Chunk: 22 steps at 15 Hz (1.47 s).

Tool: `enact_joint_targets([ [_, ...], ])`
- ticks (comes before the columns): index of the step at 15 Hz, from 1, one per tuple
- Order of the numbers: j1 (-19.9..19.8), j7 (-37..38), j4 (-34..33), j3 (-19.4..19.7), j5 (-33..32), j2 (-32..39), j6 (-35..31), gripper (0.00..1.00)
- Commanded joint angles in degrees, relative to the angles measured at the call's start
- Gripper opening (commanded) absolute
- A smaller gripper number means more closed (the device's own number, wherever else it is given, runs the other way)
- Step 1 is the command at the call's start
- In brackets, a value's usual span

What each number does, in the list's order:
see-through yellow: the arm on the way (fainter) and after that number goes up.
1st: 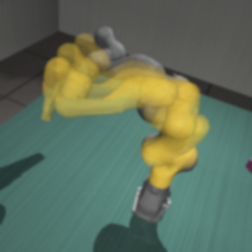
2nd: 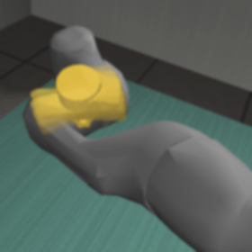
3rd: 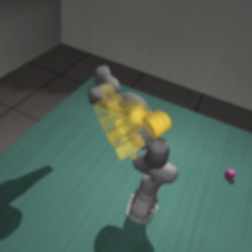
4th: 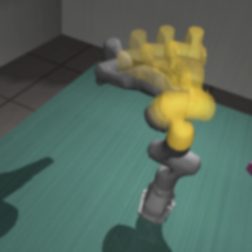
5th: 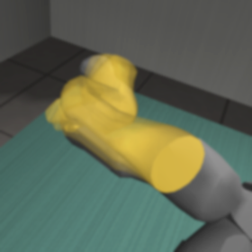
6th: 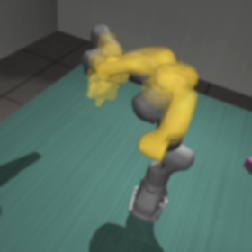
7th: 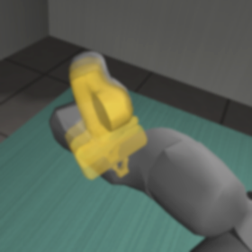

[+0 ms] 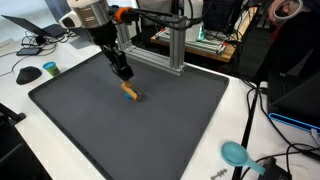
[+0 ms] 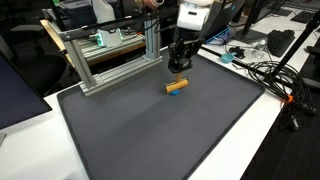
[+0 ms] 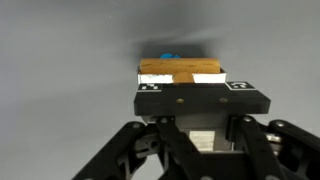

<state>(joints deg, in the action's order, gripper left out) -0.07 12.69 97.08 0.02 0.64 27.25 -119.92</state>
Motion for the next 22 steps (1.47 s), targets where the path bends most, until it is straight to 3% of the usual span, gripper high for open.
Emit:
enact_joint_targets([
  [1,-0.37,-2.10,-1.19,-0.21,2.56,5.35,-0.18,0.22],
  [22,-0.59,-6.22,-5.70,-0.59,3.08,7.94,6.56,0.22],
])
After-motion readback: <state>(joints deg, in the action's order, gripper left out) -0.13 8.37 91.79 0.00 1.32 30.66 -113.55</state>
